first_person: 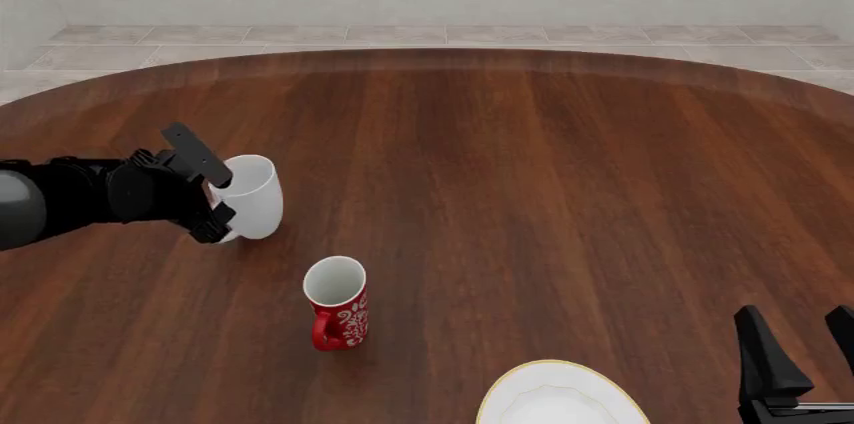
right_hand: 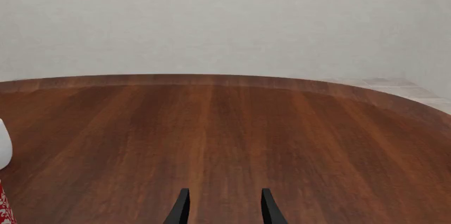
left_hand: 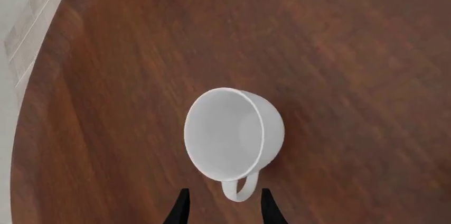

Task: Put the white mug on the plate.

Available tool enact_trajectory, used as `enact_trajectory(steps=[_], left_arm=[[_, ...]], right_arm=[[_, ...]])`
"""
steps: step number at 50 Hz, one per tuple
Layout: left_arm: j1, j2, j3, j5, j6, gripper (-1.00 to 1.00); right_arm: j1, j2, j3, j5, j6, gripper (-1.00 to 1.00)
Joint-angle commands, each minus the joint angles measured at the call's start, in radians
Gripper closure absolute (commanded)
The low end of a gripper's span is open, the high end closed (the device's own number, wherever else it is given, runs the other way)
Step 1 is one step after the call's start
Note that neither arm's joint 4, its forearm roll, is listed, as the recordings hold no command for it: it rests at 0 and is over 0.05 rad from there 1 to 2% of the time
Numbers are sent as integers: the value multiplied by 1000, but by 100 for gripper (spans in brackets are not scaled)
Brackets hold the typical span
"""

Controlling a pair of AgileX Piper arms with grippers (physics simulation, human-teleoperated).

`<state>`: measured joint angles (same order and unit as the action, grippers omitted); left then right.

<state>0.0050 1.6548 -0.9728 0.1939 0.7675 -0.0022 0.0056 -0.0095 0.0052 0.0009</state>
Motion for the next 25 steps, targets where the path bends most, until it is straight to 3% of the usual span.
enact_trajectory(steps=[1,25], left_arm=[[5,27,-1,-21,-11,-100],[5,101,-20,-53,-21,-100]], right_arm=[[2,2,2,-4,0,-100],[2,2,2,-4,0,-100]])
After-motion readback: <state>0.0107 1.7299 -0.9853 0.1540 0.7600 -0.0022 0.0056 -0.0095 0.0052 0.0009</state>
